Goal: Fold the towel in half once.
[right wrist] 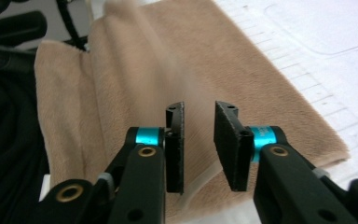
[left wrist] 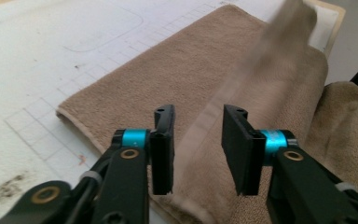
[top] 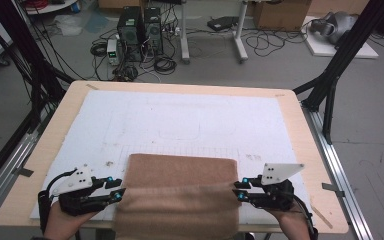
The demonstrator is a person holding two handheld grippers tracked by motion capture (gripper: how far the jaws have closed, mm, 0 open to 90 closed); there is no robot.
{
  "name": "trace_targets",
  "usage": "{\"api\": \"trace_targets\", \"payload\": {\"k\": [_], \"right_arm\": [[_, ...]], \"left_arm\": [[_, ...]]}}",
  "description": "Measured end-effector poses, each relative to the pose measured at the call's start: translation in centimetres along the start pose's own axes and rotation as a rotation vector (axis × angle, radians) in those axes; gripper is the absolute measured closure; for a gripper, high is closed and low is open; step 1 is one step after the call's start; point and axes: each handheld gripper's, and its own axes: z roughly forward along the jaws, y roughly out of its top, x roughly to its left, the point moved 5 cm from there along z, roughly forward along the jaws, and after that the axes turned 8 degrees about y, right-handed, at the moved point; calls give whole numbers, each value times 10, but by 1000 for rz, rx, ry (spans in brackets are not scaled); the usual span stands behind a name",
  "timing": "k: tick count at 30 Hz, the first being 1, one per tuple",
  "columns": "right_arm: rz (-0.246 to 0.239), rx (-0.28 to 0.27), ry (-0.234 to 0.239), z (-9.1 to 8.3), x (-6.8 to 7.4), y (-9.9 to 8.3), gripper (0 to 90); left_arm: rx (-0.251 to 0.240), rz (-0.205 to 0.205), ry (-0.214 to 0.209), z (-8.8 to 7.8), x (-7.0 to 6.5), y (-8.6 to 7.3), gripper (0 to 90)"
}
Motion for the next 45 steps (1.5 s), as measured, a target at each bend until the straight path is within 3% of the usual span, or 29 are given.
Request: {"api": "trace_targets", "payload": {"k": [5,9,10,13,16,18,21,25,26,28,30,32,35,37,40,45], "right_arm": [[30,1,-45,0,-20,2,663],[59,30,-86,12,-45,1,591],[65,37,-97,15,-52,0,573],[88,60,-119,26,-73,-2,520],[119,64,-121,35,-90,-6,470],[141,83,-142,42,-102,-10,443],[158,122,-136,51,-110,-17,422],[173,185,-146,59,-118,-28,411],[183,184,-135,60,-119,-30,416],[195,168,-120,60,-120,-32,460],[195,162,-87,61,-118,-32,562],[188,166,-45,61,-116,-31,718],[181,171,-13,62,-114,-29,793],[185,177,-17,62,-116,-27,799],[181,185,-41,61,-122,-20,803],[178,160,-102,51,-144,7,804]], "left_arm": [[12,13,31,16,16,10,592],[34,-12,52,42,32,12,551],[46,-1,73,48,37,12,548],[60,-22,116,65,53,11,540],[112,-37,149,82,68,6,525],[145,-73,140,92,76,1,484],[192,-114,136,103,83,-7,438],[242,-135,128,112,88,-15,409],[235,-133,136,113,88,-14,423],[226,-137,94,112,86,-14,534],[229,-115,100,113,83,-13,598],[229,-110,77,113,81,-13,730],[226,-97,89,112,79,-10,810],[212,-90,114,113,81,-8,822],[166,-116,155,116,90,3,828],[103,-138,206,122,108,38,831]]}}
